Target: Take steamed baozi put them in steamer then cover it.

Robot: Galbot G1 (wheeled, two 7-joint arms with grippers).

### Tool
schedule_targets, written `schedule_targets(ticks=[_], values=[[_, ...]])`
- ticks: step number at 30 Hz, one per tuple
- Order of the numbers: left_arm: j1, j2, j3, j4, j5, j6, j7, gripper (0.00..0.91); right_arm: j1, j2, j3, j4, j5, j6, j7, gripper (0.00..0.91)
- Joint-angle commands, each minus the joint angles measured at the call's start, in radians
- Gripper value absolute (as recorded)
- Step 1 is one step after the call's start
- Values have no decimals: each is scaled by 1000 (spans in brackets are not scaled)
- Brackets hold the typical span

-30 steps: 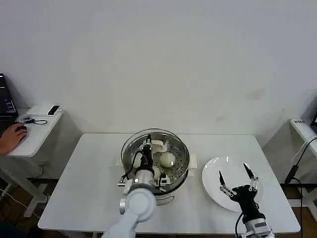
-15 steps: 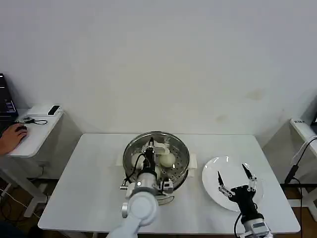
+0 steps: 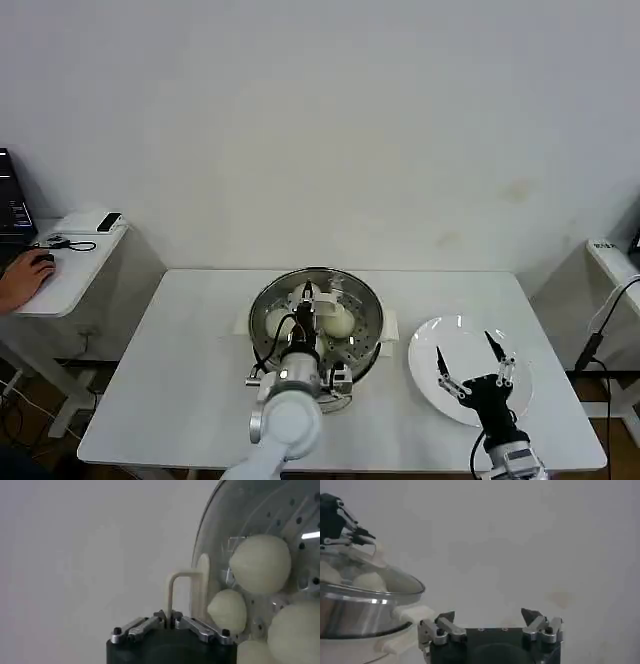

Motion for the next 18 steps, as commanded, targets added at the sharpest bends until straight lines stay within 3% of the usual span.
schedule_targets(ticks=[1,18], values=[[7,-3,0,-1,6,-2,-1,907,0,0,0,0,-3,0,-1,907],[117,68,-20,-183,1,-28,0,907,-1,1,-8,-2,-12,-3,1,907]])
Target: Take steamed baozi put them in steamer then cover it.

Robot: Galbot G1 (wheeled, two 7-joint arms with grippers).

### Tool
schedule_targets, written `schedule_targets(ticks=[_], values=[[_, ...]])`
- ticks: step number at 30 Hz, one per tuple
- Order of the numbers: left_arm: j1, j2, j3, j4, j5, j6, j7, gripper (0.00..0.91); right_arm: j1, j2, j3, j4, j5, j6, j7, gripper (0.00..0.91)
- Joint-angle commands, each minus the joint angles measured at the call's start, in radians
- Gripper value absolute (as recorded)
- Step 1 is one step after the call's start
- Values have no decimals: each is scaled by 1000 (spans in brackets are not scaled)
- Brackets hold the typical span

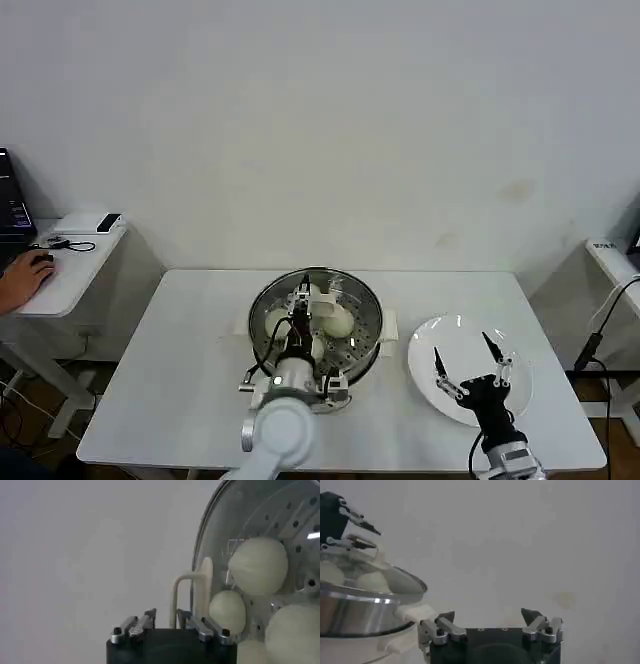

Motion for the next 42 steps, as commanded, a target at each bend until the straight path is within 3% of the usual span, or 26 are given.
schedule_targets(ticks=[1,8,13,17,22,24,28,29,33,37,38,40,42], values=[[98,52,-10,-149,-7,-20,-4,907,1,0,-3,-1,-4,-1,1,907],[207,79,-13,-271,-14,-45,-34,907,3,1,-20,-10,-8,0,2,907],[258,102,-105,-322,-107,-71,-99,907,1,-7,-21,-11,-4,-3,3,907],[320,142,-249,-299,-294,-149,-258,907,-9,-21,-26,3,29,-22,19,907],[373,156,-434,-214,-778,-260,-458,907,-26,-49,-26,22,116,-28,33,907],[405,157,-499,-199,-1035,-346,-520,907,-30,-52,-26,21,115,-23,32,907],[450,107,-611,-197,-1322,-493,-582,907,-40,-52,-31,21,119,-19,33,907],[464,95,-647,-184,-1421,-573,-579,907,-43,-51,-32,19,118,-16,33,907],[503,83,-717,-160,-1625,-662,-565,907,-52,-54,-29,16,111,-8,31,907],[550,72,-750,-148,-1764,-643,-578,907,-61,-62,-19,19,119,-7,25,907],[560,66,-754,-145,-1772,-624,-576,907,-63,-64,-17,19,122,-6,24,907],[584,58,-755,-140,-1803,-693,-582,907,-68,-69,-10,18,122,-3,21,907],[588,49,-770,-121,-1773,-699,-580,907,-74,-73,-5,23,127,-5,20,907]])
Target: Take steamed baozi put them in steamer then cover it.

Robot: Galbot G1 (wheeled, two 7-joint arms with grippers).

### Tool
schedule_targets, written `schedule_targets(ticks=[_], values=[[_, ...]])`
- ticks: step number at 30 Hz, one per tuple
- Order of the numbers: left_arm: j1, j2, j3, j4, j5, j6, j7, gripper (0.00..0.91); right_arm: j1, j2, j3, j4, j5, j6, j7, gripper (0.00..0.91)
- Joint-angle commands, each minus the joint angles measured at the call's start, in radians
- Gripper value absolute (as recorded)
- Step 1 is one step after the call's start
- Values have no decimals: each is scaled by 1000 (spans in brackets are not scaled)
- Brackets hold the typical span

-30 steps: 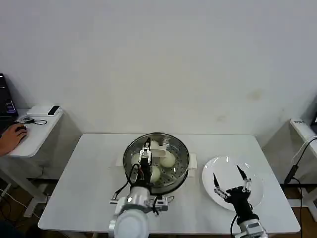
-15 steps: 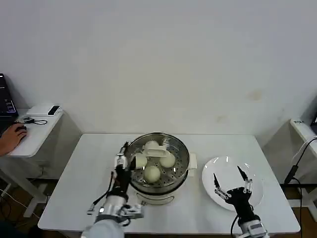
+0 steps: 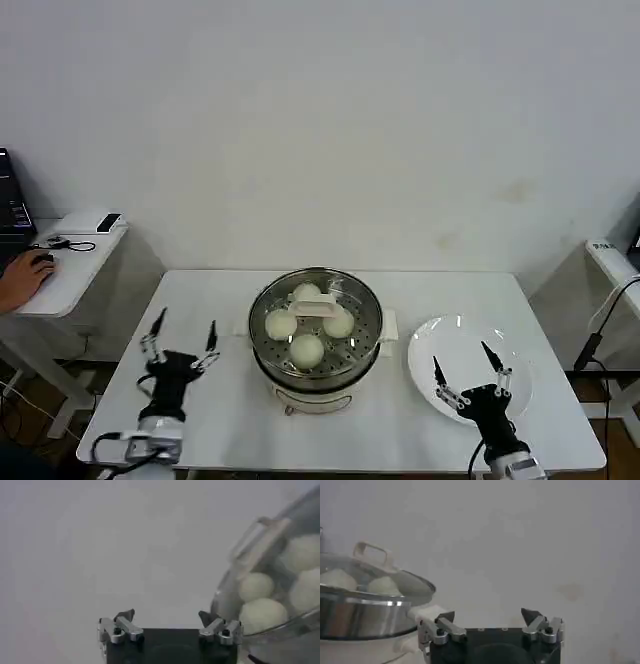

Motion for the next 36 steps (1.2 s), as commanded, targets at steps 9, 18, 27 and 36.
schedule_targets(ticks=[9,18,27,36], values=[[131,-66,-168,35,-466,-143,-76,907,-14,-45,23,12,43,-4,-4,907],[169,-39,-109,55,-513,-111,14,907,-20,-69,10,3,137,-27,-7,907],[171,-59,-88,110,-487,-149,31,907,-61,-157,2,-8,267,-71,-14,907],[207,-79,-81,64,-421,-154,31,907,-66,-174,-12,-5,275,-72,-14,907]])
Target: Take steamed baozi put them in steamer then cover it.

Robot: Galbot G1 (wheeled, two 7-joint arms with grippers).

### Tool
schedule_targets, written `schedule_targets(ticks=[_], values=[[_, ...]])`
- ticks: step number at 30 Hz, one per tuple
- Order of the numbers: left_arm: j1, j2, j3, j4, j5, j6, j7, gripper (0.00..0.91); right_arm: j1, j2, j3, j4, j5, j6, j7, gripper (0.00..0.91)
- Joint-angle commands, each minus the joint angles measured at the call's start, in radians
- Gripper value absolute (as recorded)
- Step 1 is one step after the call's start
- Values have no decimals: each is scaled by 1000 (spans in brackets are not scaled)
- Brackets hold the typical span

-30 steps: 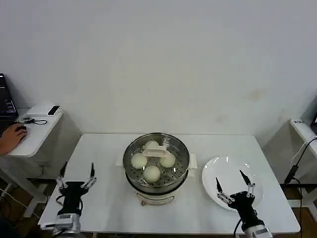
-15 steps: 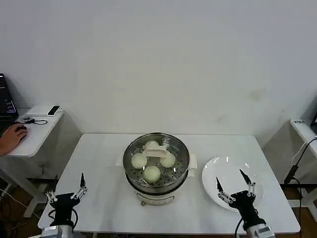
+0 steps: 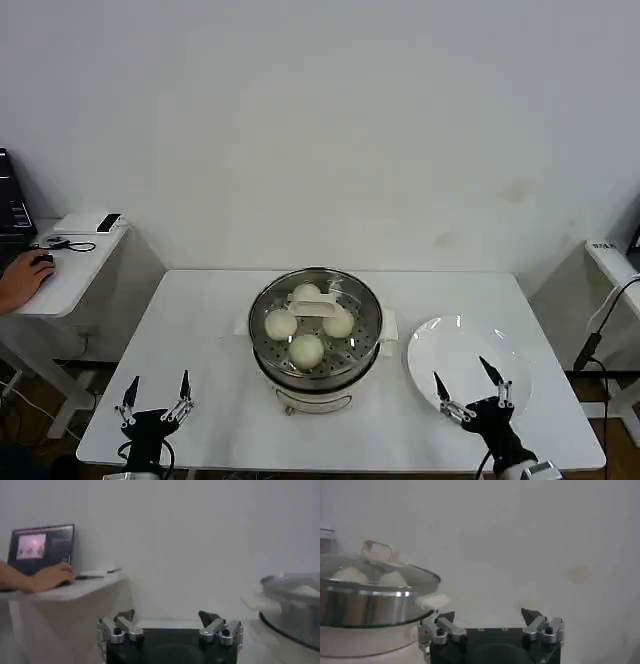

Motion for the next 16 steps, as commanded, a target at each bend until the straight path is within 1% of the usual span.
schedule_targets(ticks=[1,8,12,16], values=[[34,-16,12,-25,38,-4,15,907,-9,-39,-7,2,63,-14,-2,907],[52,-32,24,-36,81,0,14,907,-5,-59,-18,4,78,-29,-9,907],[69,-37,23,-38,95,0,15,907,-4,-95,-38,11,98,-67,-11,907],[83,-40,22,-42,98,0,15,907,2,-127,-56,12,127,-90,-11,907]])
